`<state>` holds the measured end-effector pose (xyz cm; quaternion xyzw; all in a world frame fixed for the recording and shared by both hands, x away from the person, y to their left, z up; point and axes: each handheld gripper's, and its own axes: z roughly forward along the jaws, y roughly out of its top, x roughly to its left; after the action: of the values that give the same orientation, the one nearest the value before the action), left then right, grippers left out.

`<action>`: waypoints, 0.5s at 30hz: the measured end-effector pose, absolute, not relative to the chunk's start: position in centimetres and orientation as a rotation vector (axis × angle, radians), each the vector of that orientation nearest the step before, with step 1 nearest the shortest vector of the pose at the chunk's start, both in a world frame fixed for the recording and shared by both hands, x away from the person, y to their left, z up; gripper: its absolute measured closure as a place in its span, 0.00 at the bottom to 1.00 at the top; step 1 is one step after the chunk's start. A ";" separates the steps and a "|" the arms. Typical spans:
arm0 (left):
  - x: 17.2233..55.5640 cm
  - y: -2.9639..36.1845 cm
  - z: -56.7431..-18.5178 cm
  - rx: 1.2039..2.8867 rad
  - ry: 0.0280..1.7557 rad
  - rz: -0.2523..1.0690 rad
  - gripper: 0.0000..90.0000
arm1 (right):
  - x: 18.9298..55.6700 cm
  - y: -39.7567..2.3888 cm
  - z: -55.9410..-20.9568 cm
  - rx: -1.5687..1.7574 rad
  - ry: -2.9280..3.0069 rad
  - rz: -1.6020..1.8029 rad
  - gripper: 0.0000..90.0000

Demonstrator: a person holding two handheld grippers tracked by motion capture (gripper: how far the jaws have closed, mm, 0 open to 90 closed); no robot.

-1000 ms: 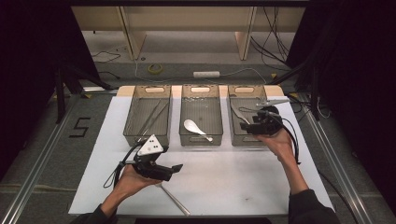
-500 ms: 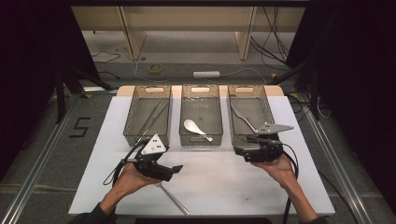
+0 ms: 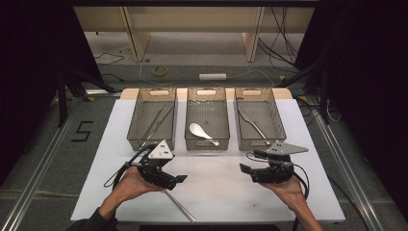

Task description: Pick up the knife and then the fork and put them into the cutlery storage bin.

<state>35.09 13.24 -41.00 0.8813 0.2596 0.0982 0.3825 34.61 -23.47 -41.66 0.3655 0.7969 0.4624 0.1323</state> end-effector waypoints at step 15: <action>34.2 12.4 -42.3 2.521 0.521 0.169 0.26 | 33.1 -23.4 -42.0 1.039 2.342 1.347 0.28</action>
<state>34.19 12.35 -42.32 0.9390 0.1939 0.0629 0.2771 33.14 -23.37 -42.00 0.3561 0.8030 0.4618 0.1230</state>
